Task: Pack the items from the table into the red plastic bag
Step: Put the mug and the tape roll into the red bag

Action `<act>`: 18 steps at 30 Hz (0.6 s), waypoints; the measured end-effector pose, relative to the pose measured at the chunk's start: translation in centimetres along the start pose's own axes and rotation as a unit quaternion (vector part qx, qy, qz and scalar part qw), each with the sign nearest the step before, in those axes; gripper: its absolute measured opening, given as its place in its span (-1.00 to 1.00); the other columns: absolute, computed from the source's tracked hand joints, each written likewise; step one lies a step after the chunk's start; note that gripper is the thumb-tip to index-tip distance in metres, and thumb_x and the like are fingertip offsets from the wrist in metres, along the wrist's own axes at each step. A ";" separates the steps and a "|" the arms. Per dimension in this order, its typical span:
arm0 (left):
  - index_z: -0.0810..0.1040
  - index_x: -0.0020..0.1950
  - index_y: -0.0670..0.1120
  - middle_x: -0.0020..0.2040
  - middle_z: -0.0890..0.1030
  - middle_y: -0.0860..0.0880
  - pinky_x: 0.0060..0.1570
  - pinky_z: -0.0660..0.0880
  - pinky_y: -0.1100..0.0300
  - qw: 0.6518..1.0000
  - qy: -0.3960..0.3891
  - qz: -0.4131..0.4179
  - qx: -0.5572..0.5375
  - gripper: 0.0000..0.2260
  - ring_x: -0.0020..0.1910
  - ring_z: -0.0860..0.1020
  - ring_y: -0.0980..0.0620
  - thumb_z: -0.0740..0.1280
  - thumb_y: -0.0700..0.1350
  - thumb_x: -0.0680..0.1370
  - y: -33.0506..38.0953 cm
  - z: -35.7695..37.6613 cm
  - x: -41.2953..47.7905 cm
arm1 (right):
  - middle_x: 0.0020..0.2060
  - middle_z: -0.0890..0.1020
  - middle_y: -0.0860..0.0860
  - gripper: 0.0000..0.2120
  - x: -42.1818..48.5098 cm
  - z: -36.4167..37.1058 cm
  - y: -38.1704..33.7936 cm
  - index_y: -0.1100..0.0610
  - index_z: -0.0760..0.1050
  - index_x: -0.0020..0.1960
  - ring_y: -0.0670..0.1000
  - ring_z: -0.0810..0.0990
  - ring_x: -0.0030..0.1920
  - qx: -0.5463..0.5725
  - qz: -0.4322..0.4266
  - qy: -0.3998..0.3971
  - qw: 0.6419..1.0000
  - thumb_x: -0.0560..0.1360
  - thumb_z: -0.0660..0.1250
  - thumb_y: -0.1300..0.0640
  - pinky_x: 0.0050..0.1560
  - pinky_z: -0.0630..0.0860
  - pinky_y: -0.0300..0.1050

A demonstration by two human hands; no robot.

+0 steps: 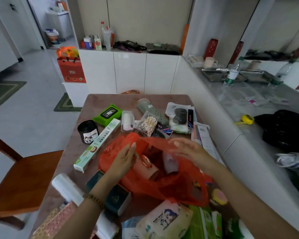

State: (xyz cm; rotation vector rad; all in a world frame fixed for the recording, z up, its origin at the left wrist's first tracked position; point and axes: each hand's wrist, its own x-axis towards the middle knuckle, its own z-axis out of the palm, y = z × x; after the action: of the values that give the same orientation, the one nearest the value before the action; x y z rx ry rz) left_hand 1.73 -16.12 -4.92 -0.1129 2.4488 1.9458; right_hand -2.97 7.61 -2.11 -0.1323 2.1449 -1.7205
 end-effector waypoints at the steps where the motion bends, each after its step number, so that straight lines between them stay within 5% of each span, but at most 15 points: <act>1: 0.49 -0.26 -0.14 -0.41 0.40 -0.05 -0.48 0.29 0.42 1.000 0.000 0.001 0.002 -0.60 -0.56 0.34 0.23 0.05 0.00 0.65 0.1 0.4 0.2 | 0.09 0.66 -0.02 -0.77 -0.6 -1.7 -0.3 0.09 0.56 0.16 -0.01 0.67 0.03 0.009 -0.005 0.018 1.000 0.55 0.26 0.10 0.07 0.58 -0.17; 4: 0.59 0.05 -0.14 -0.39 0.37 -0.07 -0.51 0.30 0.44 1.000 -0.022 0.000 -0.020 -0.65 -0.57 0.36 0.23 0.04 -0.04 0.65 0.4 1.9 0.6 | 0.10 0.65 0.04 -0.79 -1.5 -7.1 1.4 0.05 0.57 0.10 -0.02 0.64 0.01 -0.015 0.031 0.107 0.994 0.52 0.29 0.02 -0.01 0.54 -0.18; 7: 0.59 0.09 -0.19 -0.36 0.36 -0.09 -0.54 0.34 0.40 0.999 -0.025 -0.017 -0.027 -0.62 -0.57 0.38 0.22 0.05 -0.02 0.65 0.2 3.2 0.9 | 0.15 0.60 0.12 -0.76 -1.8 -10.9 5.7 0.06 0.54 0.06 0.03 0.58 0.02 -0.042 0.123 0.152 0.980 0.44 0.41 0.00 -0.04 0.54 -0.09; 9: 0.61 0.05 -0.15 -0.36 0.37 -0.08 -0.55 0.35 0.36 0.999 -0.017 -0.030 -0.025 -0.62 -0.55 0.38 0.20 0.05 0.00 0.64 0.0 4.0 1.2 | 0.11 0.58 0.10 -0.70 -2.2 -11.6 8.0 0.09 0.48 0.12 0.03 0.55 0.00 -0.036 0.187 0.137 0.972 0.44 0.40 0.03 -0.08 0.50 -0.13; 12: 0.61 0.04 -0.12 -0.40 0.39 -0.04 -0.52 0.33 0.31 0.999 -0.004 -0.038 -0.005 -0.61 -0.54 0.37 0.16 0.04 0.03 0.64 -0.4 4.7 1.5 | 0.14 0.53 0.05 -0.60 -2.2 -11.8 11.0 0.08 0.44 0.22 0.05 0.49 0.11 -0.079 0.247 0.111 0.959 0.46 0.38 -0.07 0.13 0.49 -0.03; 16: 0.61 0.04 -0.08 -0.42 0.40 0.03 -0.52 0.32 0.33 0.999 0.004 -0.043 -0.003 -0.61 -0.54 0.36 0.17 0.03 0.05 0.63 -0.5 5.2 1.2 | 0.09 0.57 0.07 -0.54 -0.8 -10.3 13.2 0.12 0.47 0.16 0.00 0.55 0.05 -0.079 0.232 0.085 0.966 0.38 0.47 -0.07 0.06 0.54 -0.12; 18: 0.61 0.03 -0.06 -0.45 0.41 0.06 -0.52 0.33 0.33 0.999 0.011 -0.045 -0.004 -0.62 -0.53 0.36 0.17 0.03 0.06 0.63 -0.5 5.5 0.9 | -0.09 0.56 -0.01 -0.64 -0.6 -9.3 13.4 0.11 0.45 0.11 -0.05 0.54 -0.07 -0.083 0.218 0.073 0.970 0.40 0.48 0.05 -0.12 0.51 -0.24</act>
State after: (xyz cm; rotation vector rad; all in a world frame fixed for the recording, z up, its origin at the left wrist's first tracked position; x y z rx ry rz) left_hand 0.62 -10.96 -6.65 -0.2403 2.4035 1.9284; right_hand -3.52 19.65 -13.17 0.4045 2.2106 -1.3333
